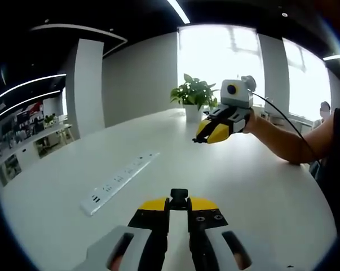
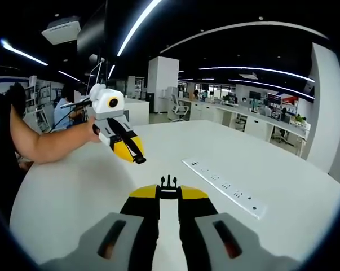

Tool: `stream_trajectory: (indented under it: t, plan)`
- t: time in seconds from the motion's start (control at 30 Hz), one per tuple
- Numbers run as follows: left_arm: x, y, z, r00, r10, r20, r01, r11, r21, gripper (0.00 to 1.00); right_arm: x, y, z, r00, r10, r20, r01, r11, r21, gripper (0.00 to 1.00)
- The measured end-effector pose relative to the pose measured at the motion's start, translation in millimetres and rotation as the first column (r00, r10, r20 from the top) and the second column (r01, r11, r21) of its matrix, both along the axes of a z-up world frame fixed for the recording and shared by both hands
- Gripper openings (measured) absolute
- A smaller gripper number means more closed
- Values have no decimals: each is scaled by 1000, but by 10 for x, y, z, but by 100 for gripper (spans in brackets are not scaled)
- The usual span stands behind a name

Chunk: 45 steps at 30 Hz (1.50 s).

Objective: Snap the two parts of the plastic buckle together until the buckle closes and remains connected.

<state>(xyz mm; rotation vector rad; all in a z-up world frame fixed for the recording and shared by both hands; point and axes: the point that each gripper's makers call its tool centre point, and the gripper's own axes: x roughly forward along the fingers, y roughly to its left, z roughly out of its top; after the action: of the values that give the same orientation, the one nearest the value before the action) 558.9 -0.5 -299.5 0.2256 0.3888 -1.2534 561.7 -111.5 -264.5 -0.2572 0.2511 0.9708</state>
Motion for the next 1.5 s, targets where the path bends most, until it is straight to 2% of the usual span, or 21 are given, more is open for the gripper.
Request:
stream_trajectory:
  t: [0.3, 0.5, 0.83, 1.5]
  plan:
    - [-25, -32, -47, 1000, -5, -5, 5, 1000, 6, 10, -10, -3, -8, 1000, -6, 4, 6, 1000, 14, 10]
    - [-9, -48, -118, 1000, -1, -5, 1, 1000, 13, 10, -24, -41, -130, 1000, -10, -8, 10, 1000, 3, 10]
    - [-37, -38, -162, 1000, 5, -2, -5, 1000, 16, 10, -54, -28, -105, 1000, -15, -5, 15, 1000, 19, 10]
    - [-269, 25, -181, 1000, 17, -2, -17, 1000, 3, 10, -259, -19, -181, 999, -31, -10, 31, 999, 11, 10]
